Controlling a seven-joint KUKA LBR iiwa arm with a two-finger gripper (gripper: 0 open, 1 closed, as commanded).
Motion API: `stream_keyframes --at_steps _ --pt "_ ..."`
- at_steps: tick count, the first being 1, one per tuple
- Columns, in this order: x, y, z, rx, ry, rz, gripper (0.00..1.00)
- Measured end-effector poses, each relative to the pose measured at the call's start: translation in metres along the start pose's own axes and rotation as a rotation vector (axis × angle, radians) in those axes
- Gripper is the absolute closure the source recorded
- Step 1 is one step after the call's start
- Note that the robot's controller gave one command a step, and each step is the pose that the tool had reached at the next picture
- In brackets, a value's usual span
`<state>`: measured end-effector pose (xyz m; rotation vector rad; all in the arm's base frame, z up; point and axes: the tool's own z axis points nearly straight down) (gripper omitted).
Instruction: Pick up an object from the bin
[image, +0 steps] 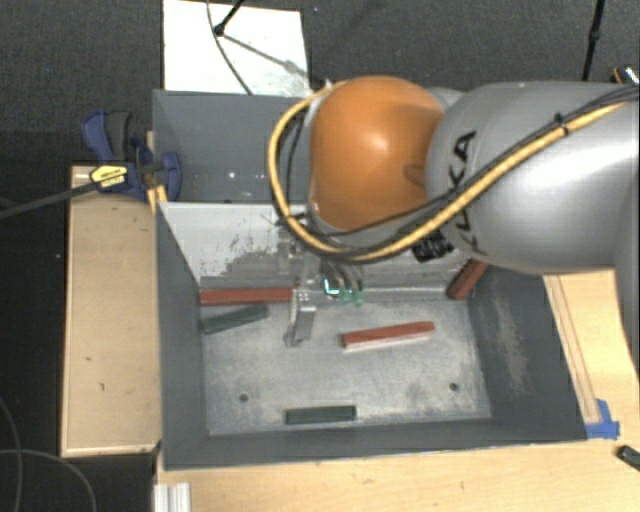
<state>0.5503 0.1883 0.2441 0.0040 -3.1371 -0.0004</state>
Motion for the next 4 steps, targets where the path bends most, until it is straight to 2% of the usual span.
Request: stream_keyframes --at_steps 1,2,3,4 --pt "0.075 -0.102 0.03 0.002 0.002 -0.035 0.0" --pt "0.072 -0.085 0.165 0.0 -0.002 -0.06 0.0" --pt "0.071 -0.086 0.162 -0.001 -0.007 -0.052 1.0" --pt "0.07 -0.086 0.162 -0.001 -0.007 -0.048 0.0"
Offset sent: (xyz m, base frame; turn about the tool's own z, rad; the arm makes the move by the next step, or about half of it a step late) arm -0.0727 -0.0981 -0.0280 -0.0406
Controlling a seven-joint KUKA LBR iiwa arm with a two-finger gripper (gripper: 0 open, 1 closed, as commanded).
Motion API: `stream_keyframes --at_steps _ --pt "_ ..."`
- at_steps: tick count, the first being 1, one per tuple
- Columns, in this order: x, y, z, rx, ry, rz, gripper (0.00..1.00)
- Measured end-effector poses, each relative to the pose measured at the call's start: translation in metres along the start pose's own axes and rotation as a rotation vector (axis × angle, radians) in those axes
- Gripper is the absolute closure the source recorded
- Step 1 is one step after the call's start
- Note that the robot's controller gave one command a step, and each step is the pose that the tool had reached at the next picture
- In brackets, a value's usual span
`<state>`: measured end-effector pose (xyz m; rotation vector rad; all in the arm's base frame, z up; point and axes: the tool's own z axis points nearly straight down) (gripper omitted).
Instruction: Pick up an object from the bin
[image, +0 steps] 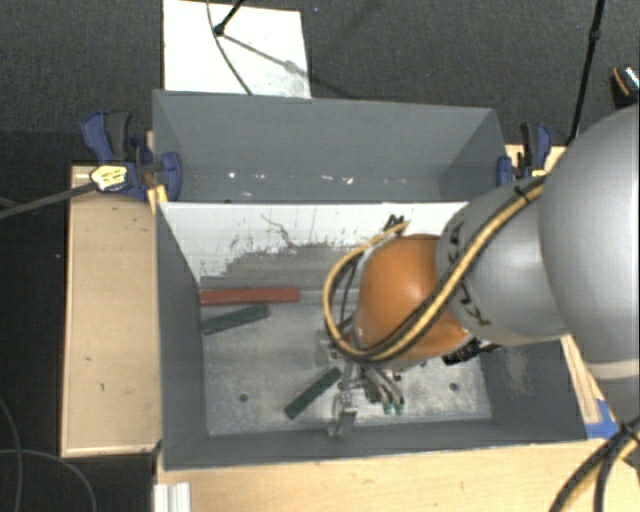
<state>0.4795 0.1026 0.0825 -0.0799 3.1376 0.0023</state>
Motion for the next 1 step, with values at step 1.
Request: stream_keyframes --at_steps 1 --pt "-0.017 0.0037 0.0128 0.0 -0.001 -0.029 0.0"
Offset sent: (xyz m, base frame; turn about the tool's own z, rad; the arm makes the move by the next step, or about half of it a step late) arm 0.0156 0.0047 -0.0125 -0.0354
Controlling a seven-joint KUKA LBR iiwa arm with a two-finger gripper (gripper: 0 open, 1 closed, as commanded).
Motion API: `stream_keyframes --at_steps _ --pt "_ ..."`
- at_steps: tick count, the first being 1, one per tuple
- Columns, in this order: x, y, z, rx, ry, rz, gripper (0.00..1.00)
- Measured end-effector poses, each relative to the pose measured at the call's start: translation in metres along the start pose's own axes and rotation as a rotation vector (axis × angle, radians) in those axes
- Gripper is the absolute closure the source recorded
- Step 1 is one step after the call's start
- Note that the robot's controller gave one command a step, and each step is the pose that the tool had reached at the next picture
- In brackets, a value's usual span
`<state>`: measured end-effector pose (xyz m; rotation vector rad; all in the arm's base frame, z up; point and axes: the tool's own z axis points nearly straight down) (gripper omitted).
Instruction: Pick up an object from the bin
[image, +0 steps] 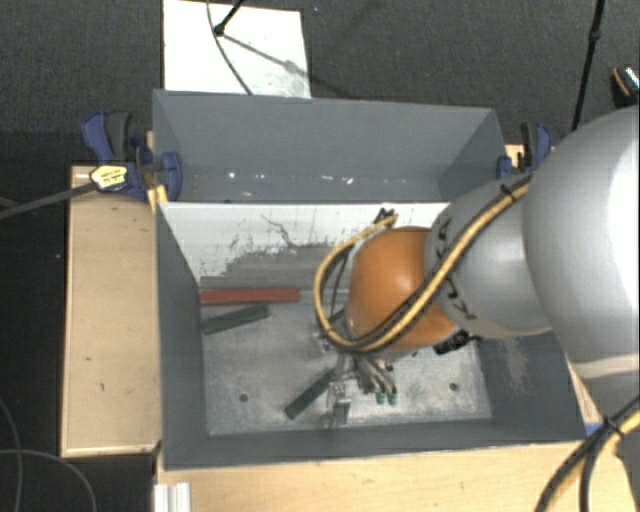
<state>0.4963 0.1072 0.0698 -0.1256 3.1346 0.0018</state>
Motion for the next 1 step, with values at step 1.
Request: stream_keyframes --at_steps 1 --pt "0.0007 0.0001 -0.0005 0.0 0.001 0.006 1.0"
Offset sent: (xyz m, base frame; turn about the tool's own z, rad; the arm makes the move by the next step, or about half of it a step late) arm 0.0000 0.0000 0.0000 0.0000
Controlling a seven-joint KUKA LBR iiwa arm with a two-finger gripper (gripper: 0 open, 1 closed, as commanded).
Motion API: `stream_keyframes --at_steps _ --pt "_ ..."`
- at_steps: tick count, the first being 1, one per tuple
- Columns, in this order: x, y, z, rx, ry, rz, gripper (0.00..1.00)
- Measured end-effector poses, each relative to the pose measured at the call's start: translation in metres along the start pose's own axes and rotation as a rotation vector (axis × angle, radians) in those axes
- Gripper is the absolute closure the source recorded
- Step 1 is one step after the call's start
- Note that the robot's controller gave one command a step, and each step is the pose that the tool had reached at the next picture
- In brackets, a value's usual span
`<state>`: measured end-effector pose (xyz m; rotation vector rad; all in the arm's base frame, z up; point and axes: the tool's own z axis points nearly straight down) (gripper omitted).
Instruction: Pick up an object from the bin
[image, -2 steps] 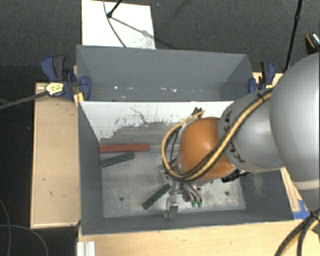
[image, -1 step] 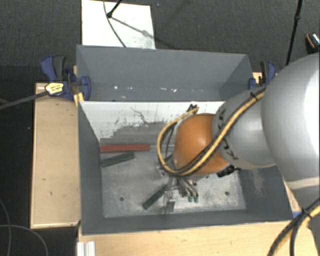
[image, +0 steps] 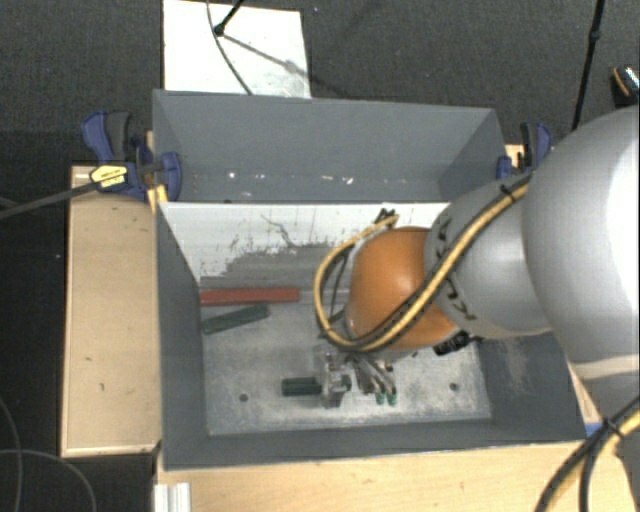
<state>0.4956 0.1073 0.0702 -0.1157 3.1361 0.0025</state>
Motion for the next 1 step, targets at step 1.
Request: stream_keyframes --at_steps 1 --pt "-0.0112 0.0008 -0.1614 0.0 -0.007 0.018 1.0"
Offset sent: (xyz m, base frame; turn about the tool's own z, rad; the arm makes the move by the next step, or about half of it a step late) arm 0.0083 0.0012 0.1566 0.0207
